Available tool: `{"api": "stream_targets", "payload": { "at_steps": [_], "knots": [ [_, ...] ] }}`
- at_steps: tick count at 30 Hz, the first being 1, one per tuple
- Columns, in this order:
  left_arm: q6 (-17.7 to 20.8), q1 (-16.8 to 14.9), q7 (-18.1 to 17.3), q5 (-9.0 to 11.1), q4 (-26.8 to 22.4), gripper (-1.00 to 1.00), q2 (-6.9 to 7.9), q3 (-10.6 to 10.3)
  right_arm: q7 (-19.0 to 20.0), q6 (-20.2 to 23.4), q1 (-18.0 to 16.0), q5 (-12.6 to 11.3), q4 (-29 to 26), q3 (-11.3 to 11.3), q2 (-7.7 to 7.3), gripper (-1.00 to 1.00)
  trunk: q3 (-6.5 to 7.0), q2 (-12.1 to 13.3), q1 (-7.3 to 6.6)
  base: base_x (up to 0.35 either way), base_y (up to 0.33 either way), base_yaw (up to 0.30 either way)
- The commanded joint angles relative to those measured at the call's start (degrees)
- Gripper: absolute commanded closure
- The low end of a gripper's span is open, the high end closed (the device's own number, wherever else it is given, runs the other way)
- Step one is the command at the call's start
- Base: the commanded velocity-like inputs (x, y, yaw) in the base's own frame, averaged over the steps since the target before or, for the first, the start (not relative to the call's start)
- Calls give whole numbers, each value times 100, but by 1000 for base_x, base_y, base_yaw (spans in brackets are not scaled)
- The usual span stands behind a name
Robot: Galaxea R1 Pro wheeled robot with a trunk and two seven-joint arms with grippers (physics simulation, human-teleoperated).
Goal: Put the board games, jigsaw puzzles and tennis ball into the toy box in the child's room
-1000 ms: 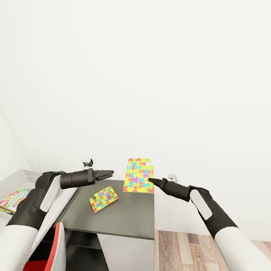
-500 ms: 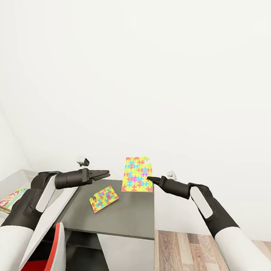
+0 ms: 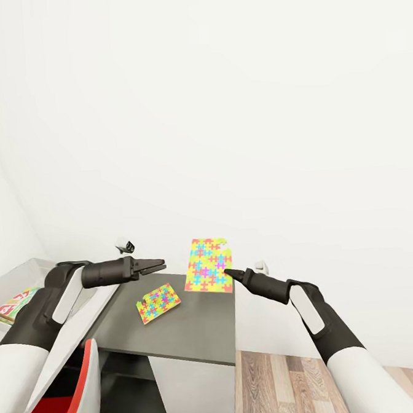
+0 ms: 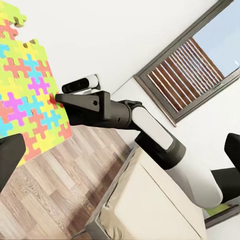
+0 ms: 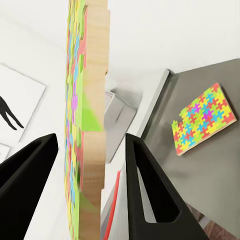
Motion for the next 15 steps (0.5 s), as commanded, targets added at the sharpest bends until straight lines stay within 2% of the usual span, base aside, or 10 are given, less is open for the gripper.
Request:
{"api": "stream_targets", "payload": {
  "at_steps": [1, 6, 15],
  "knots": [
    [38, -7, -10, 17, -5, -100, 17, -11, -3, 35, -5, -20, -2, -5, -1, 100, -14, -14, 4, 0, 0, 0],
    [38, -7, -19, 20, -37, -100, 55, -10, 4, 35, -5, -20, -2, -5, -4, 100, -14, -14, 4, 0, 0, 53],
    [38, -7, -278, 13, -46, -100, 61, -10, 11, 35, -5, -20, -2, -5, 6, 100, -14, -14, 4, 0, 0, 254]
  ]
}}
